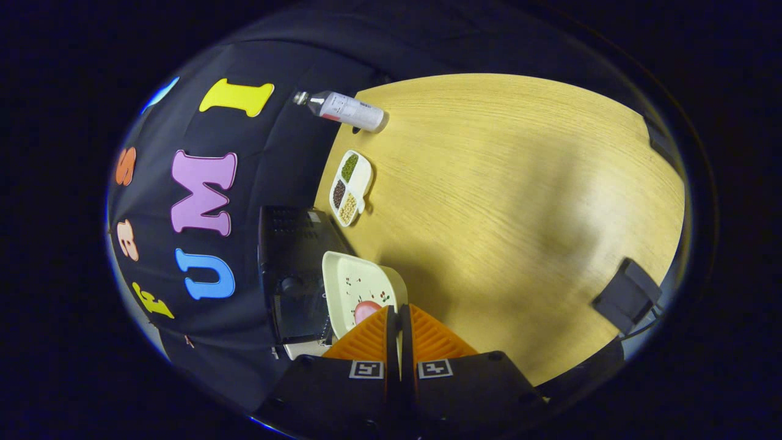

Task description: Open the toaster oven, put the food inside, and close the toaster oven door.

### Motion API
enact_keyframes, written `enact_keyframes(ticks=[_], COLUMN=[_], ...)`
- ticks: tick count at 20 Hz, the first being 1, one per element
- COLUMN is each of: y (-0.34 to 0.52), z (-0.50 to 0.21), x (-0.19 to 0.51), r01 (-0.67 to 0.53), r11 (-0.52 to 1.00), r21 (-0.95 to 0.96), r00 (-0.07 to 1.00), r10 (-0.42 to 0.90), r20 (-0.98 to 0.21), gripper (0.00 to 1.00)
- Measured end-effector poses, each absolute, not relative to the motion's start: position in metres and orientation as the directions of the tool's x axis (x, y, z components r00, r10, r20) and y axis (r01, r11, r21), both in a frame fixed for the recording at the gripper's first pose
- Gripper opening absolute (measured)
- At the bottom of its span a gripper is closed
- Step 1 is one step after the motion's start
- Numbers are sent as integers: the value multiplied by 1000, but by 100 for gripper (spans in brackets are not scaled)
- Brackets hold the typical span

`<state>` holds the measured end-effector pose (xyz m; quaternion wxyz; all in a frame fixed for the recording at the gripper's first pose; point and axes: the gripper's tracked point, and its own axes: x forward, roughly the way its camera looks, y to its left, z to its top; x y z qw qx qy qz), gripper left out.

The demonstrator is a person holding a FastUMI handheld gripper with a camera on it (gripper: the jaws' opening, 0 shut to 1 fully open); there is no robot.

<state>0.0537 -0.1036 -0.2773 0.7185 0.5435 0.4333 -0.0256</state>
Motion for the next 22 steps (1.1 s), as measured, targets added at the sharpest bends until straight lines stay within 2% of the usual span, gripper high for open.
enact_keyframes(ticks=[11,22], y=[28,117], z=[-264,-262], x=[50,130], r01=[488,475], r11=[321,246], r21=[812,845], r00=[626,655], r10=[519,542], r20=[-581,-526], gripper=[6,6])
